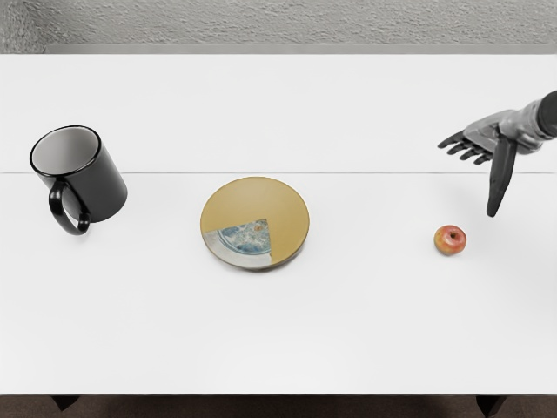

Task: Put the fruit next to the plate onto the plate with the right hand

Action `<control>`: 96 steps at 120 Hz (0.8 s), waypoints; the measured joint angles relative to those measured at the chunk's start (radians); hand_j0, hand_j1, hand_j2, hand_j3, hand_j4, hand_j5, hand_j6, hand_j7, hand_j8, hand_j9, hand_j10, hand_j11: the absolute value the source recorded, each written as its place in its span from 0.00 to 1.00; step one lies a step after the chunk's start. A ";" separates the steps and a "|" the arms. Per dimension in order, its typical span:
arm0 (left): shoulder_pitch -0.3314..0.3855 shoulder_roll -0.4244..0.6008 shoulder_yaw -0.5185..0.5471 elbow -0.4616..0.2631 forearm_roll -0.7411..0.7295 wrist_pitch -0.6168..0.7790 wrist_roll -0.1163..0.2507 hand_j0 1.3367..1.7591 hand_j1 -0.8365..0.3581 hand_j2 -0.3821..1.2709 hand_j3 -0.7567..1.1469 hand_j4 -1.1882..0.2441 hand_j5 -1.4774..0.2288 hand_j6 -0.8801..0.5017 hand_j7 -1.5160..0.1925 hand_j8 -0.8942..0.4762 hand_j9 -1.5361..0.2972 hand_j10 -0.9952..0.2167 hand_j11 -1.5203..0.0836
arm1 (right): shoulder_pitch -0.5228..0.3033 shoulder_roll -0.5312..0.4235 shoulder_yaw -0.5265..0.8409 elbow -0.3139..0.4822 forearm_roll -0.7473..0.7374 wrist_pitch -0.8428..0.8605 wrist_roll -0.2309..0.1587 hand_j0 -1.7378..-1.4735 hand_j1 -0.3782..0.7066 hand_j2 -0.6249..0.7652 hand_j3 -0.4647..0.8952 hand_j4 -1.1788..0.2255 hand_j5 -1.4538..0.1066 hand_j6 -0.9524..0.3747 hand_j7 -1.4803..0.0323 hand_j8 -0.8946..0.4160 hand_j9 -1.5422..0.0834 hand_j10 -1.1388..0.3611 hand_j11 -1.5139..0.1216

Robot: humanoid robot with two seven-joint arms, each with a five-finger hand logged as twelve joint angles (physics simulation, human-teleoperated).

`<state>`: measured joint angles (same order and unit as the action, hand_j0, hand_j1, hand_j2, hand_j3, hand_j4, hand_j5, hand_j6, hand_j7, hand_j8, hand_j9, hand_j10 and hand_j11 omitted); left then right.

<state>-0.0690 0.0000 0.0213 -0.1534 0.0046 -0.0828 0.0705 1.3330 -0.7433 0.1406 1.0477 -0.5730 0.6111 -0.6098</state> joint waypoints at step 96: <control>0.000 0.000 0.000 0.000 0.000 0.000 0.000 0.76 0.98 0.23 0.40 0.82 0.86 0.63 0.88 0.65 0.83 0.81 0.94 | 0.000 -0.146 0.013 0.443 -0.107 -0.054 -0.001 0.30 0.03 0.45 0.34 0.84 0.93 0.71 0.98 0.68 0.95 0.76 0.93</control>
<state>-0.0690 0.0000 0.0214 -0.1534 0.0046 -0.0828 0.0705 1.3326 -0.8897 0.1533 1.4909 -0.6799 0.5575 -0.6109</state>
